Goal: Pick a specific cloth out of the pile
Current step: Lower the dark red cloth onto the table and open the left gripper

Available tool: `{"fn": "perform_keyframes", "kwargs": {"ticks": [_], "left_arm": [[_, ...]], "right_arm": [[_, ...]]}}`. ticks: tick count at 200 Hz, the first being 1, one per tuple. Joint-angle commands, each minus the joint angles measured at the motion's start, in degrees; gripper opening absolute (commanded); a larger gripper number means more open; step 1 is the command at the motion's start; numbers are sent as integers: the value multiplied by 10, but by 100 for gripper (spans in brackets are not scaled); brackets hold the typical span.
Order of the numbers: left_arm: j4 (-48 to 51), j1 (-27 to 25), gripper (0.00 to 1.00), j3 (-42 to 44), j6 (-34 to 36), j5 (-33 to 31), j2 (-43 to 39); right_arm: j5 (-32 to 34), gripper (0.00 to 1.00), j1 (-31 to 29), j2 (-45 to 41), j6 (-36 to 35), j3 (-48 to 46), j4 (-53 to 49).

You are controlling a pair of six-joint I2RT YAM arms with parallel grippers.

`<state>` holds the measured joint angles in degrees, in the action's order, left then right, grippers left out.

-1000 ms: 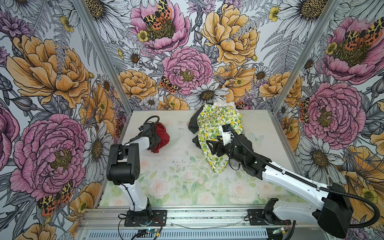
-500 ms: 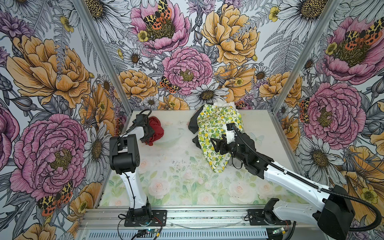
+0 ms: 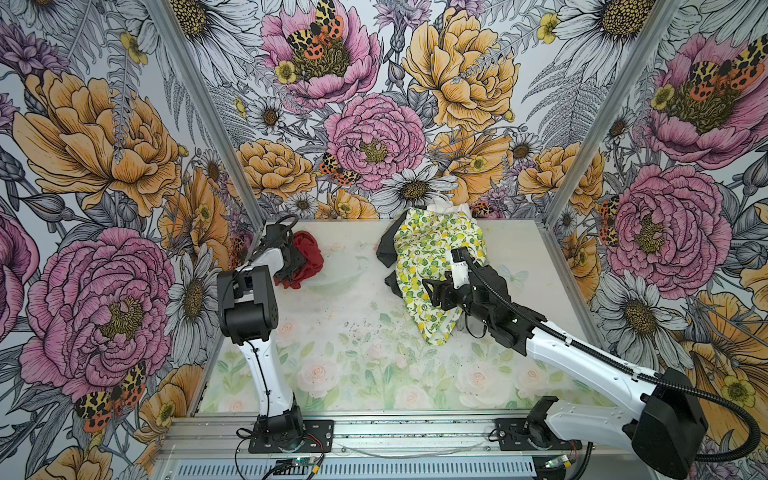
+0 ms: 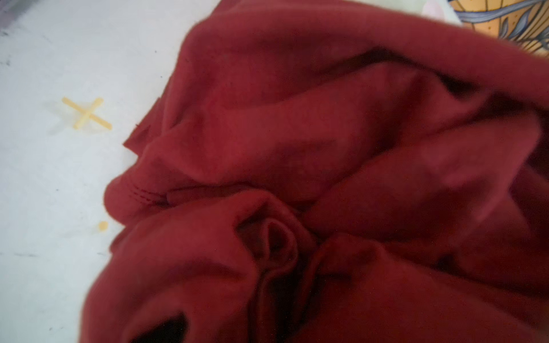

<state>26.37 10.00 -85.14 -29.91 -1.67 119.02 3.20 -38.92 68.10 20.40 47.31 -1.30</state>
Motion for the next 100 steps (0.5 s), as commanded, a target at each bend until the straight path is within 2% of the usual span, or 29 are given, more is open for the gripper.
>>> {"fn": "perform_keyframes", "kwargs": {"ticks": [1, 51, 79, 100], "left_arm": [[15, 0, 74, 27, 16, -2, -43], [15, -9, 86, 48, 34, -6, -112], [16, -15, 98, 53, 41, 7, -141], [16, -16, 99, 60, 49, 20, -176]], "right_arm": [[-3, 76, 4, -16, -8, 9, 0], [-7, 76, 3, -16, -10, 8, 6], [-9, 77, 3, -16, -11, 8, 6], [-10, 77, 3, -18, -12, 7, 4]]}}
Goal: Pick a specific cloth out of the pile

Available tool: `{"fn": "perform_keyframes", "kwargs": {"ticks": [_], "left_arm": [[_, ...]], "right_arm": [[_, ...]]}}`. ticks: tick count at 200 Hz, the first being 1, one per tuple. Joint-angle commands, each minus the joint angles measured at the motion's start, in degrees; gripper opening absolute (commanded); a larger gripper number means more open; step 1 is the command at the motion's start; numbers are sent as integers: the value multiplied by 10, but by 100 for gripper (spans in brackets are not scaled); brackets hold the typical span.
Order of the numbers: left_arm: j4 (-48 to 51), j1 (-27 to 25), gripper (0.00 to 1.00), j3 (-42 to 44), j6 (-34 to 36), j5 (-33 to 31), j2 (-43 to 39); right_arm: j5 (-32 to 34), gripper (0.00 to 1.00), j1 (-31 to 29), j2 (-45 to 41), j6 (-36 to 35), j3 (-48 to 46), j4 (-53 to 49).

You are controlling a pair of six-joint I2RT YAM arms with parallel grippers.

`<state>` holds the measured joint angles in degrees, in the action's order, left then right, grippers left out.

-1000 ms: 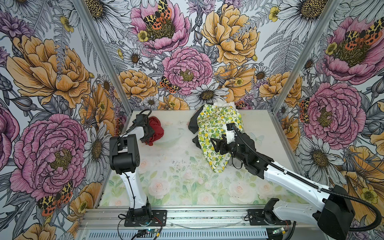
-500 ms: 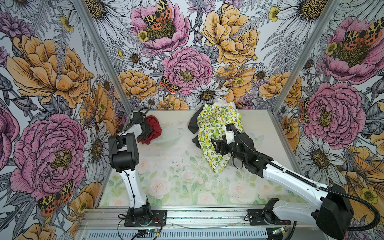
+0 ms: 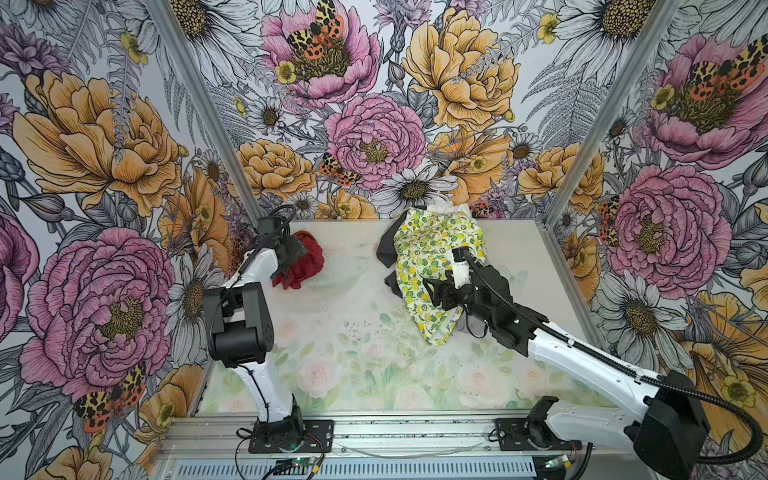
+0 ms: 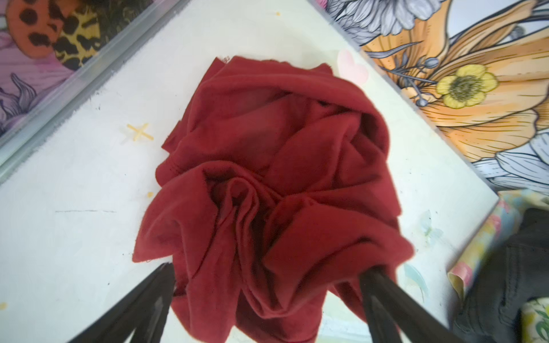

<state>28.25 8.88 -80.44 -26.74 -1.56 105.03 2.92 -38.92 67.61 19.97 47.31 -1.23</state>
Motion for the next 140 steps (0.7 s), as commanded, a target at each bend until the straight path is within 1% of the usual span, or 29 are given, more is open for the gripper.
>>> {"fn": "perform_keyframes", "kwargs": {"ticks": [1, 28, 55, 80, 95, 112, 127, 140], "left_arm": [[-2, -5, 99, 13, 18, 19, -37], [-3, -16, 99, 20, 46, 21, -70], [-7, -29, 99, 27, 76, 32, -111], [-33, -51, 99, 57, 110, 37, -159], [-82, -61, 99, 98, 117, 50, -193], [-173, -67, 99, 160, 124, 72, -233], [-244, -76, 99, 211, 126, 69, -259], [-282, -79, 99, 240, 121, 67, -271]], "right_arm": [[-7, 77, 3, -13, -8, 8, 3], [5, 81, 5, -21, -26, 15, -8], [33, 89, 13, -23, -51, 37, -27], [50, 93, 31, -23, -69, 52, -33], [59, 95, 49, -22, -77, 55, -32], [65, 98, 78, -24, -81, 52, -32], [35, 100, 107, -29, -88, 45, -24], [32, 99, 125, -34, -92, 37, -16]]}}
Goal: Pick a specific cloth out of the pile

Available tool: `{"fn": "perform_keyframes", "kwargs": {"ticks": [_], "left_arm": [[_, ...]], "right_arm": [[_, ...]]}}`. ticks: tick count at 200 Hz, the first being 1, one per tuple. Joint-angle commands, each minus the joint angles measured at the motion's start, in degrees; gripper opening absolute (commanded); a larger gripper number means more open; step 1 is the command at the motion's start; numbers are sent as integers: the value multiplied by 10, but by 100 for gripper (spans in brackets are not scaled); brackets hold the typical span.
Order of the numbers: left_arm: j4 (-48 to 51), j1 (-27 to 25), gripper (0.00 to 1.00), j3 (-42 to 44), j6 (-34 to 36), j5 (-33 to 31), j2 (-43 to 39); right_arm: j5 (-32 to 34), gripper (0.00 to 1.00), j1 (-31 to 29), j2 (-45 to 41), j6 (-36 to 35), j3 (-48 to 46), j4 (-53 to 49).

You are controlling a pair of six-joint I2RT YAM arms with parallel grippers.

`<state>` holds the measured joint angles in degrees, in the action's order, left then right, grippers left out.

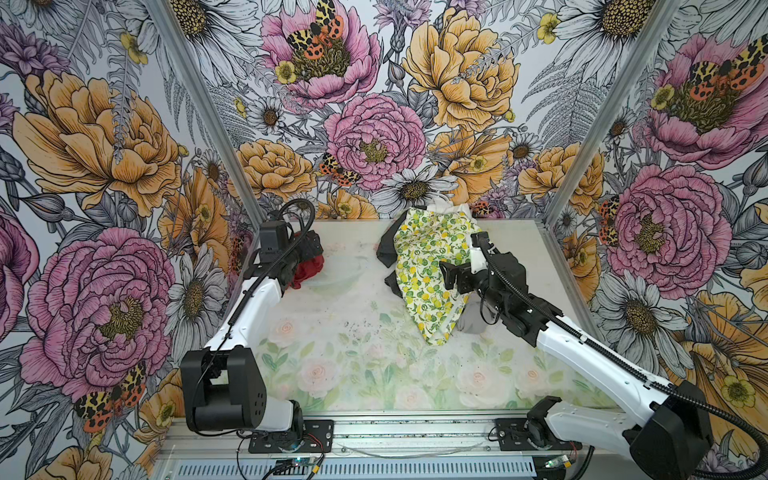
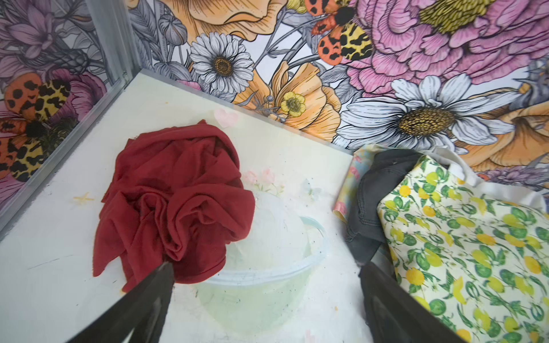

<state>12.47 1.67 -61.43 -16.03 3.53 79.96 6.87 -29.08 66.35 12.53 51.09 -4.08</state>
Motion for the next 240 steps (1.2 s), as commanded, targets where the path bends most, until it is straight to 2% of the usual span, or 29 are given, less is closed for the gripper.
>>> {"fn": "perform_keyframes", "kwargs": {"ticks": [1, 33, 65, 99, 137, 179, 240], "left_arm": [[-126, -7, 99, 51, 13, 17, -21], [-169, -12, 99, 92, 13, -4, -22], [-263, -8, 99, 183, 17, -43, -46], [-320, -11, 99, 245, 65, -81, -66], [-329, -9, 99, 274, 100, -106, -67], [-384, 3, 99, 312, 111, -124, -54], [-476, 4, 99, 353, 125, -148, -34]], "right_arm": [[-7, 100, 27, -22, -19, -2, 13], [21, 100, 58, -46, -46, -30, 22], [54, 99, 105, -87, -67, -85, 49], [89, 99, 140, -131, -77, -150, 93], [100, 100, 181, -166, -87, -211, 143], [76, 99, 241, -130, -85, -266, 232], [68, 99, 251, -41, -105, -306, 354]]}}
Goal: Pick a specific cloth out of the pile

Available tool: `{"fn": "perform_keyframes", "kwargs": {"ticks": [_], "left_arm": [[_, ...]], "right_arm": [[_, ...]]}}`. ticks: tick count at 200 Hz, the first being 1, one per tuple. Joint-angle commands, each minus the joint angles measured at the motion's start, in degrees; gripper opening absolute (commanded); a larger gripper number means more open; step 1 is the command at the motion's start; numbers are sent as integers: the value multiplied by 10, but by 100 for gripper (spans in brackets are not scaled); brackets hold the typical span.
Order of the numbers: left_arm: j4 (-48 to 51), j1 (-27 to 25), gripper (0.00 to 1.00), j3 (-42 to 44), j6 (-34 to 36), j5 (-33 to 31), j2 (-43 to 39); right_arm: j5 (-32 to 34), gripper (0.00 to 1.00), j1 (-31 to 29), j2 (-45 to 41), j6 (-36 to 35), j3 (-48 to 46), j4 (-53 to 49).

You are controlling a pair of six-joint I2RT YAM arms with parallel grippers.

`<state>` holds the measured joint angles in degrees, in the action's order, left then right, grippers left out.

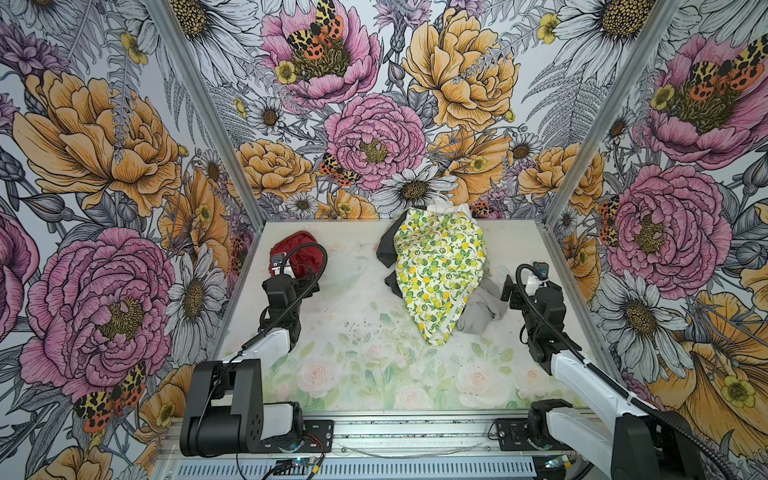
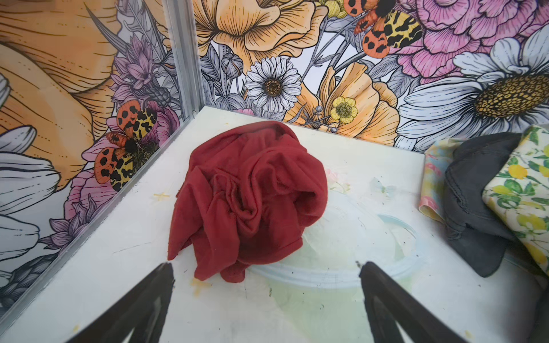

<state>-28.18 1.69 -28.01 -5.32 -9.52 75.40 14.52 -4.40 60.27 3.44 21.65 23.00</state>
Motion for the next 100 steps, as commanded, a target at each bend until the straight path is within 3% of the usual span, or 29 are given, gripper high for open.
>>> {"fn": "perform_keyframes", "kwargs": {"ticks": [1, 52, 100], "left_arm": [[-71, 3, 99, 20, 18, -18, 13], [-132, -12, 99, 44, 38, -5, 33], [-208, -23, 99, 70, 49, -20, 69]], "right_arm": [[-9, 99, 4, 21, -14, -12, 85], [7, 98, 9, 142, -10, -44, 228], [-18, 99, 24, 177, 0, -43, 271]]}}
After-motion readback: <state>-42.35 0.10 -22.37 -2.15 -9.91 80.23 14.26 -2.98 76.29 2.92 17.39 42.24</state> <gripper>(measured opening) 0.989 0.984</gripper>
